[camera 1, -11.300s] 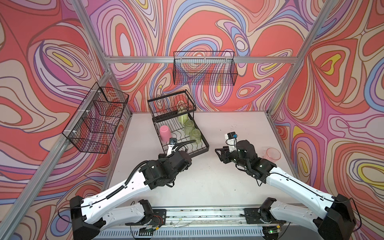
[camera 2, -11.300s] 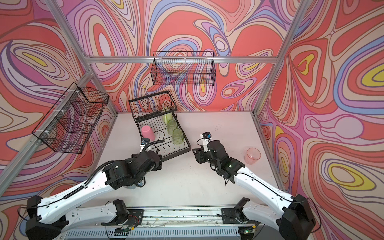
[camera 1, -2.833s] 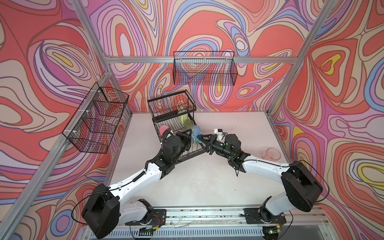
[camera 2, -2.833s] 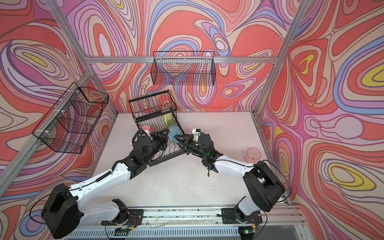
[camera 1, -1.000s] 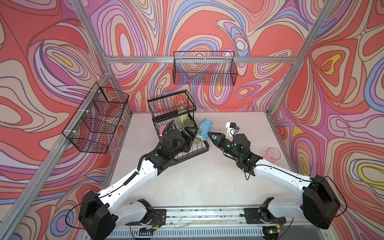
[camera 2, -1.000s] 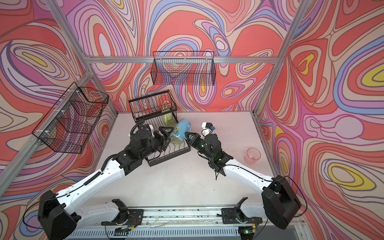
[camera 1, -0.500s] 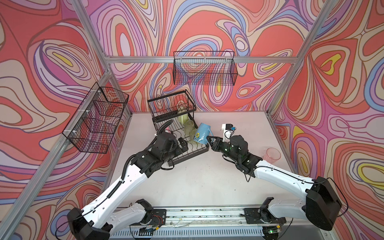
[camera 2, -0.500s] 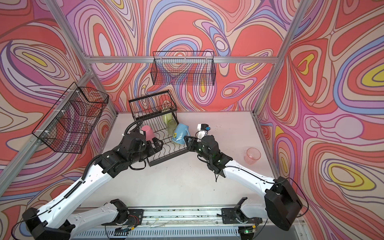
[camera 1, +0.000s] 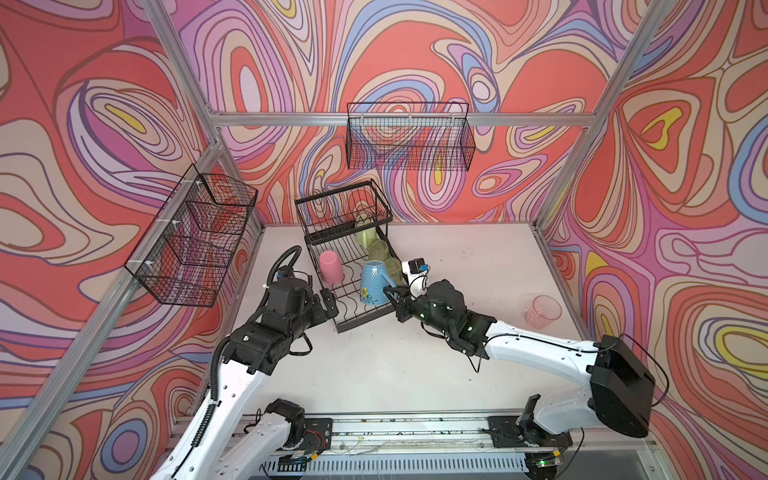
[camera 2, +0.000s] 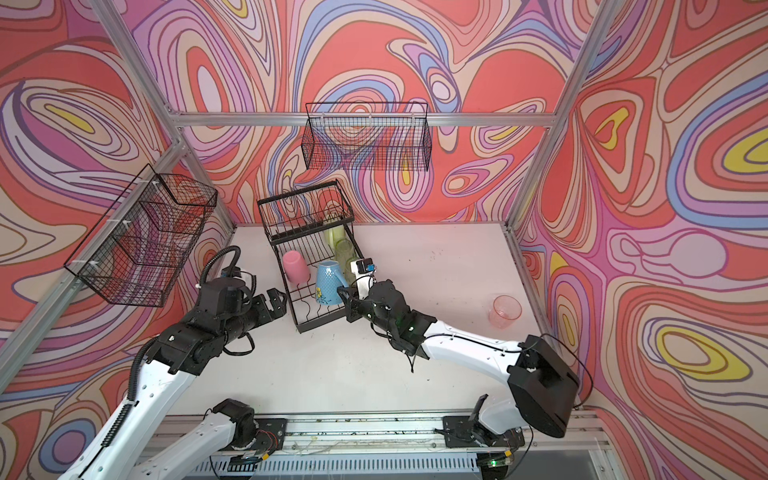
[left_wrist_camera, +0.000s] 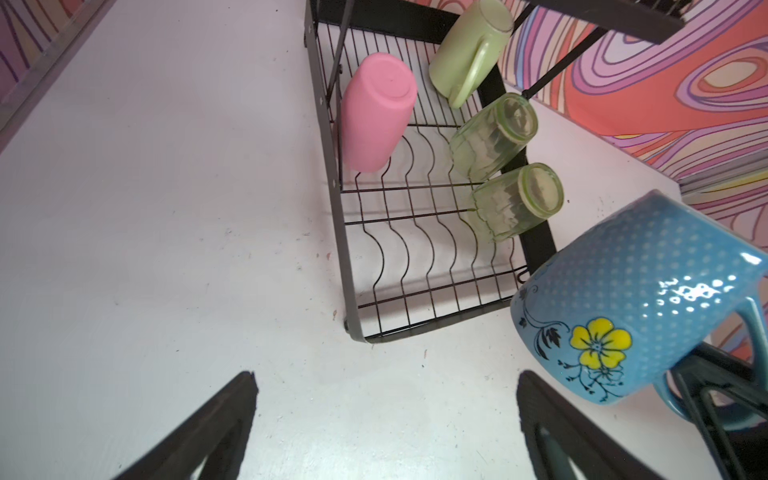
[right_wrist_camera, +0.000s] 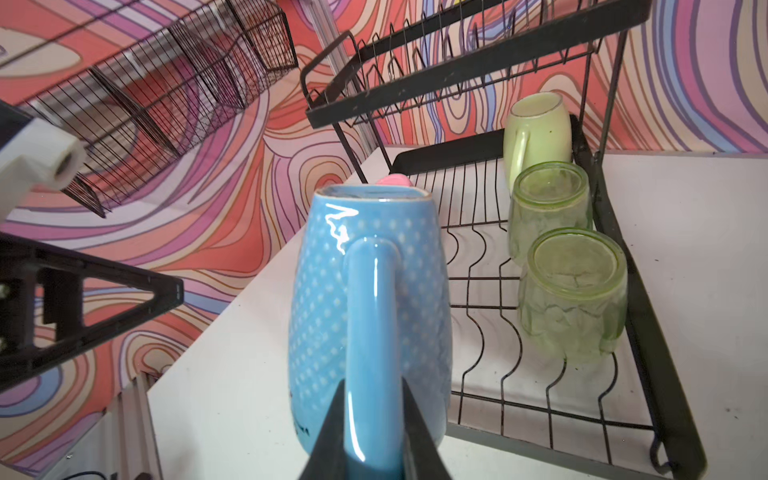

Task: Load the cups into the dish rack
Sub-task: 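Carry the blue mug by its handle into the rack with the right gripper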

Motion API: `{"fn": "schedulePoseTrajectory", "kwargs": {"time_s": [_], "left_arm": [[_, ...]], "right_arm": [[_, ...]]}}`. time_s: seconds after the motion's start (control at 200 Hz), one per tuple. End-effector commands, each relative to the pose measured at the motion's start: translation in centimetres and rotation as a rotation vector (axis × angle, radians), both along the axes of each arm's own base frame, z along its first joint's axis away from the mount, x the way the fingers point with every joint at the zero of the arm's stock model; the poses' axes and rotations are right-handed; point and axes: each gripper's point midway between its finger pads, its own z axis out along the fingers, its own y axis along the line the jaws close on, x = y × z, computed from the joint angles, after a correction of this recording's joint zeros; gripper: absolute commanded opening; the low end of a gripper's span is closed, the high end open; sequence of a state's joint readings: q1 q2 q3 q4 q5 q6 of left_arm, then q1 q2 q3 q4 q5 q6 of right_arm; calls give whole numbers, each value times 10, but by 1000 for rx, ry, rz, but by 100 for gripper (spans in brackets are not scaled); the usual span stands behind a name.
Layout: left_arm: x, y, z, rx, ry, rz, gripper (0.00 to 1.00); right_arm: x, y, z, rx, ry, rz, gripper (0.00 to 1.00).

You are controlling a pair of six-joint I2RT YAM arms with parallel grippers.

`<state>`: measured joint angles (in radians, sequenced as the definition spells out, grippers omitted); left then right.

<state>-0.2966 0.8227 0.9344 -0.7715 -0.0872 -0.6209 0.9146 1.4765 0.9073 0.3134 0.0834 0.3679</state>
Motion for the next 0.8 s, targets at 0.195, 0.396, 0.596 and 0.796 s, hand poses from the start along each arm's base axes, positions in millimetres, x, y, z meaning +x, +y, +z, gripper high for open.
{"fn": "schedulePoseTrajectory", "kwargs": {"time_s": [0.195,0.396,0.596,0.796], "left_arm": [[3,4,0,4,-68,-94,100],[-1,-4,3,93,7,-244,100],[-3,6,2,112,-39,-209,100],[-9,22,8,151,-79,-138,100]], "right_arm": [[39,19,23,11,-239,-135,0],[63,34,-3,-13,-294,-216,0],[79,43,-18,-14,-362,-283,0],[91,54,-34,-9,-392,-308,0]]}}
